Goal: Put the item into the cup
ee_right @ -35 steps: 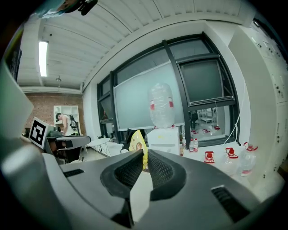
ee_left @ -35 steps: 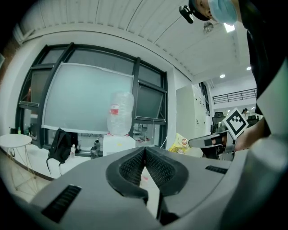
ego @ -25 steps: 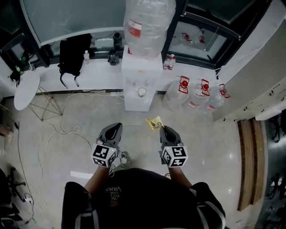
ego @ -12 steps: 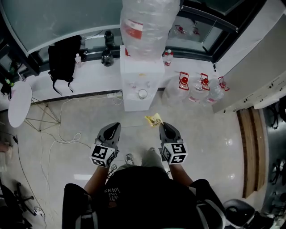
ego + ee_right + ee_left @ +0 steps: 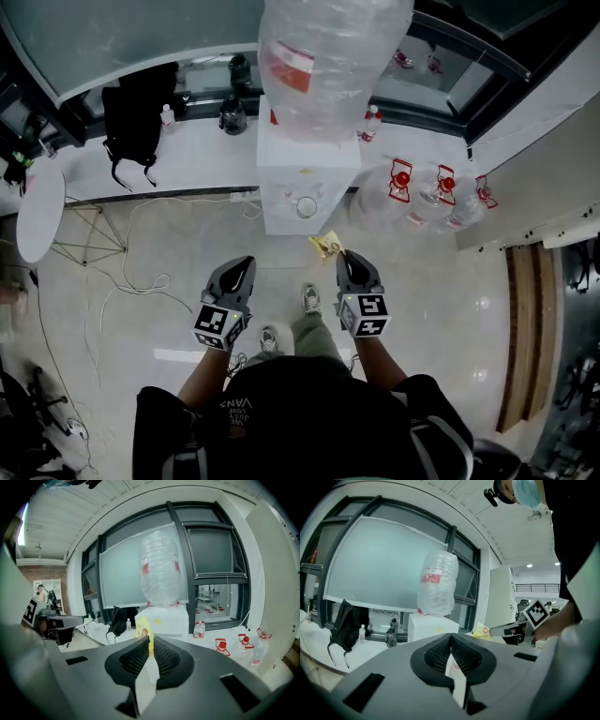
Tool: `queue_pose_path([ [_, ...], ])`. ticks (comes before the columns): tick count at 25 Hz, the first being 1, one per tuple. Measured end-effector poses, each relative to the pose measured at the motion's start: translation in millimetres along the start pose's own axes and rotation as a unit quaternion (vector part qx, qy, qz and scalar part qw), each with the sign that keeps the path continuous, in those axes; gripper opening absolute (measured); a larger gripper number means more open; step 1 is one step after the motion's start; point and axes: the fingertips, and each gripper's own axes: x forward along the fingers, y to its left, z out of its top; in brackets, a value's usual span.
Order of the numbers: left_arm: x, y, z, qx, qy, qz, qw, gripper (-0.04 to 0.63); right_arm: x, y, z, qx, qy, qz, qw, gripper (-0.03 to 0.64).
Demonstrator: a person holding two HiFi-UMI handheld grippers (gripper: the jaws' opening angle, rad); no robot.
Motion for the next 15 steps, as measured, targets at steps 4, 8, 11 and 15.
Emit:
queue_pose_path([
  [4,40.9,13.0,-5.3,-0.014,0.007,0.008,0.9999,0.019,48.6,-26.0,1.6,-0.017,0.009,0.004,1.000,0.058],
  [8,78.1,26.1,-10.8,-0.032,0.002,0.012,0.9994,0.020,95.7,-47.8,-9.9,-0.020,0.025,0.005,0.999,0.058],
  [11,99.1,38.7,-18.3,-0.038,0.005,0.017,0.9991,0.020,126.7,-58.4,-22.8,-0.023,0.041,0.005,0.999,0.058],
  [15,120.9,54.7,-31.4,-0.040,0.012,0.024,0.9988,0.020,165.9,-68.2,-46.2,-0.032,0.067,0.005,0.997,0.058],
])
